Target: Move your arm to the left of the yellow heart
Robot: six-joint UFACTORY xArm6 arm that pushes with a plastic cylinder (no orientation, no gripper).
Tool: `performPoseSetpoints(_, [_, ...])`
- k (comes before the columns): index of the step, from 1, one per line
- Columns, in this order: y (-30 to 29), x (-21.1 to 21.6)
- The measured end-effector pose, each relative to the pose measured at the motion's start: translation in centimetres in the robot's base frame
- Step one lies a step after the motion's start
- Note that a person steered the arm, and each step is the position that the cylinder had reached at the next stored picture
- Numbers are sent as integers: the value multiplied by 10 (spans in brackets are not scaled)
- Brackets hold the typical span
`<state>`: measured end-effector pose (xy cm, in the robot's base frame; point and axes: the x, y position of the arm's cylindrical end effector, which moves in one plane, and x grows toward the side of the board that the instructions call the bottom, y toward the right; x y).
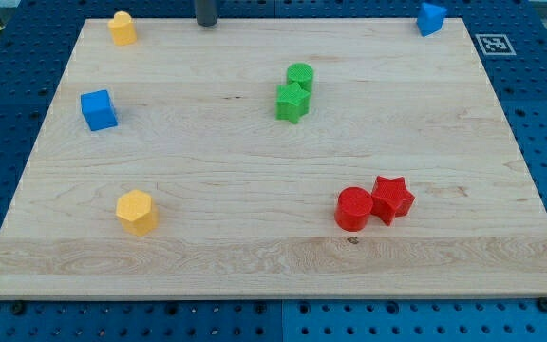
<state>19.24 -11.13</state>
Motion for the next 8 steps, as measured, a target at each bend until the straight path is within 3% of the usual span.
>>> performPoseSetpoints(2, [-18, 72])
performPoseSetpoints(4, [-89, 84])
performPoseSetpoints(6, [-177, 51])
performPoseSetpoints(7, [-193, 33])
performPoseSetpoints(8, [-170, 24])
